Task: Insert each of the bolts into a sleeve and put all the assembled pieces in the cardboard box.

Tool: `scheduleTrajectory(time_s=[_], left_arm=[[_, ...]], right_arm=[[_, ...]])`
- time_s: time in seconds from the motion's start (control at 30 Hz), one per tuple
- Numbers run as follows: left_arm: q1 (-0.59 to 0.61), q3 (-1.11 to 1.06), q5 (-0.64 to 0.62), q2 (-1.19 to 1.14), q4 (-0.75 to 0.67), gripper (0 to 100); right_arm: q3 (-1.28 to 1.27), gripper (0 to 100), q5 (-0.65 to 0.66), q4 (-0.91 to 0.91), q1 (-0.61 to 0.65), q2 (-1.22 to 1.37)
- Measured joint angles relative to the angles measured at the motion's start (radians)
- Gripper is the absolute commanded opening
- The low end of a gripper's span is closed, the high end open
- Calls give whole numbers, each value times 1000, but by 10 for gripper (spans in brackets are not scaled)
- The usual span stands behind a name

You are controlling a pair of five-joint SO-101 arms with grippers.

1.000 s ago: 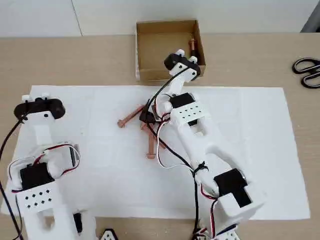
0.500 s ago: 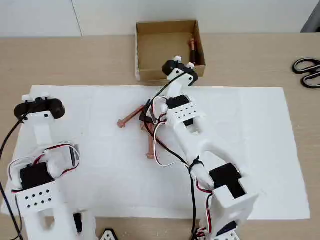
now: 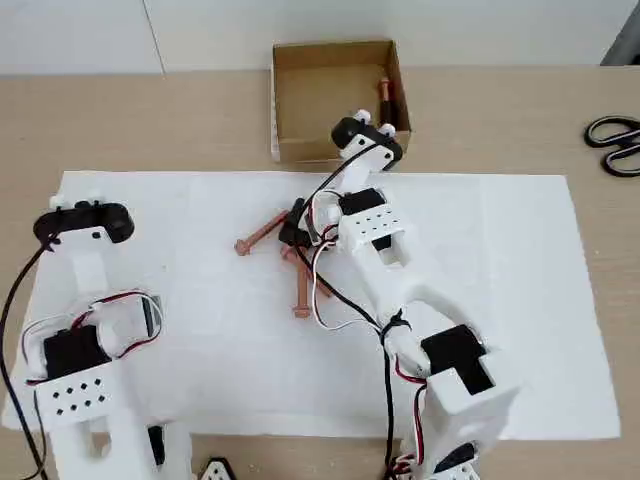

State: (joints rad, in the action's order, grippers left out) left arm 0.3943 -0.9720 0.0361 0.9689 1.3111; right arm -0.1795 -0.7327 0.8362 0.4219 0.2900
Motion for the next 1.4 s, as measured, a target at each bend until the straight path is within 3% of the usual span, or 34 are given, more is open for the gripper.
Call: scheduleTrajectory(time_s=[0.1, 0.7, 0.83, 1.2, 1.4], left_arm=[[0, 0, -2, 0, 0, 156], [0, 0, -2, 0, 0, 156], [0, 0, -2, 0, 0, 156], [0, 0, -2, 0, 0, 156], [0, 0, -2, 0, 0, 156]], right_arm=[[-12, 114, 0, 2, -14, 2], [0, 103, -2, -15, -20, 37], [25, 2, 2, 49, -21, 41], [195, 13, 3, 367, -23, 55], [440, 2, 31, 589, -23, 49]])
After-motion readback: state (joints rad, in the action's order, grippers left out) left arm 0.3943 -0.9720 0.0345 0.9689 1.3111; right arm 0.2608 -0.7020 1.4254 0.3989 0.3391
